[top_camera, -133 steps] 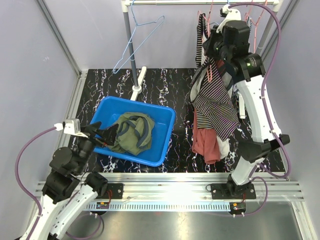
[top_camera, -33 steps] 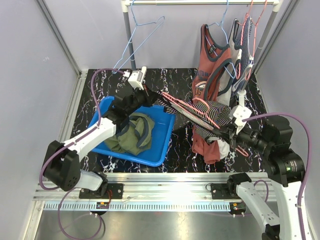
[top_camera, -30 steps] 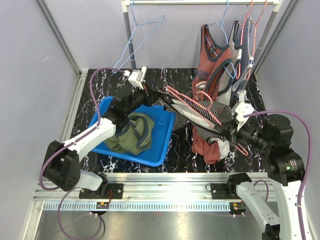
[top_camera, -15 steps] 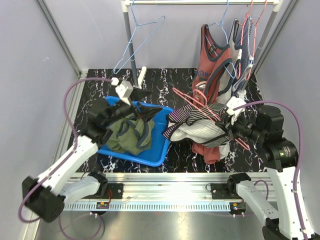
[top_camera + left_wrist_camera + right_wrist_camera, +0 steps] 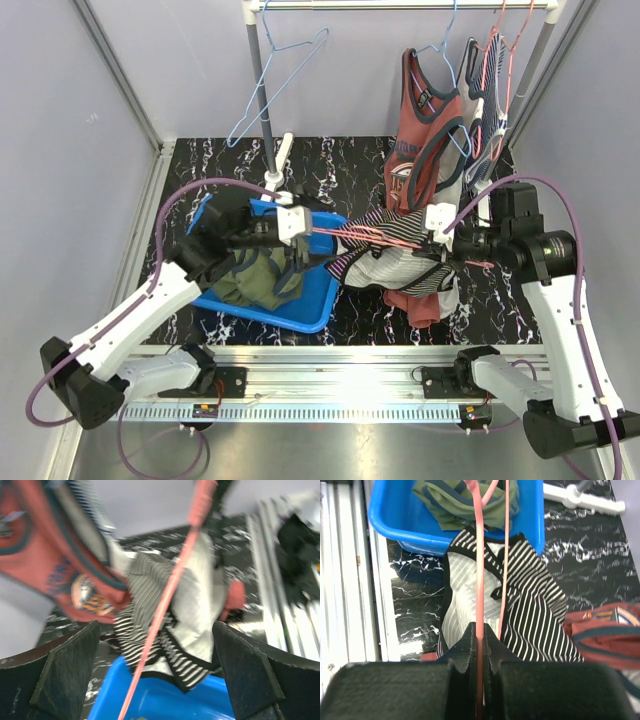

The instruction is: Remove the tank top from the hanger

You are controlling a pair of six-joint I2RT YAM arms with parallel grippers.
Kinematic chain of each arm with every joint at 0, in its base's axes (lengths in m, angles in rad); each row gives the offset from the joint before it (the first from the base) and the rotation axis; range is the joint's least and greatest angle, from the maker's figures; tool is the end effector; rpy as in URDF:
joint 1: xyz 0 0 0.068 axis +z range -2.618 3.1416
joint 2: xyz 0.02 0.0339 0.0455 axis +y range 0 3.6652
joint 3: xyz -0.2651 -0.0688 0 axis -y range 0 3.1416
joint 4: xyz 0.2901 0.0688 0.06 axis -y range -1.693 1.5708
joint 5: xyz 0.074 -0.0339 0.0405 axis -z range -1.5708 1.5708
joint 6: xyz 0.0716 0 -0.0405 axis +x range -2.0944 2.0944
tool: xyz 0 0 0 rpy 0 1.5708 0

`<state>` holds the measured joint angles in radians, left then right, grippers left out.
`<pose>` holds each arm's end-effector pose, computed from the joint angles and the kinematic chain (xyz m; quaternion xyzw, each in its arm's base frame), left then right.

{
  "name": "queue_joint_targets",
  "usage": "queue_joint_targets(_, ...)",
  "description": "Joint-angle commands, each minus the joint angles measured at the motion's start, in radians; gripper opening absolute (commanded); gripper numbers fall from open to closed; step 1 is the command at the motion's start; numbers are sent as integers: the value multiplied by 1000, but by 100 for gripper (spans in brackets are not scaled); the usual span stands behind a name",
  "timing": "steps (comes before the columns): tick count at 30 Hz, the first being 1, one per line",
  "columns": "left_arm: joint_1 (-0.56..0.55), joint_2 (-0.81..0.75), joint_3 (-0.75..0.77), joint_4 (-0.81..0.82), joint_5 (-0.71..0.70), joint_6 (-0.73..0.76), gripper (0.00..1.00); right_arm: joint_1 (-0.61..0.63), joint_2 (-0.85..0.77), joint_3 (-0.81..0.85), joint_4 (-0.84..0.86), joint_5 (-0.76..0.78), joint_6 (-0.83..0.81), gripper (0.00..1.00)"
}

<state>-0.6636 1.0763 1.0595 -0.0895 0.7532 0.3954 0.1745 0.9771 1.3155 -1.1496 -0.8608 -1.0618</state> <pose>0.2147 -0.2300 0.3886 0.5615 0.4727 -0.3542 0.5795 0.1959 0.0897 0.3986 -0.6152 0.5982 0.2054 0.4706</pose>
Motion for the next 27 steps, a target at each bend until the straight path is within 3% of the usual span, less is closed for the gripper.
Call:
queue_joint_targets(1,-57,34,71,-110,46,138,95,-3,18,70,-62,-106,-162,0)
queue_joint_targets(5,-91,88,94,-112,-6,161,88,-1,23,62,-79,-165,-196,0)
queue_joint_targets(12,-123,152,105,-36,-84,146,66,-3,11,41,-75,-199,-198,0)
queue_joint_targets(16,-136,177,126,-76,-95,172,40,-3,5,36,-73,-201,-199,0)
queue_joint_targets(17,-137,175,123,-76,-109,171,14,-3,5,33,-73,-201,-199,0)
queue_joint_targets(18,-139,172,120,-70,-115,166,2,-3,3,24,-71,-202,-196,0)
queue_joint_targets(20,-137,154,108,-49,-133,129,0,-3,-5,14,-58,-207,-170,1)
queue_joint_targets(21,-139,146,99,-38,-141,111,0,-1,-8,2,-42,-207,-143,8)
queue_joint_targets(23,-137,119,74,-13,-169,18,0,-3,-29,-18,65,-193,24,44)
queue_joint_targets(24,-136,111,66,-1,-202,-24,0,-3,-46,-50,133,-181,125,54)
queue_joint_targets(25,-131,105,56,2,-212,-109,0,-3,-76,-68,278,-138,334,61)
queue_joint_targets(26,-126,94,45,23,-230,-165,0,-3,-95,-84,350,-112,435,79)
queue_joint_targets(27,-122,83,21,57,-257,-288,0,-3,-132,-122,507,-33,662,89)
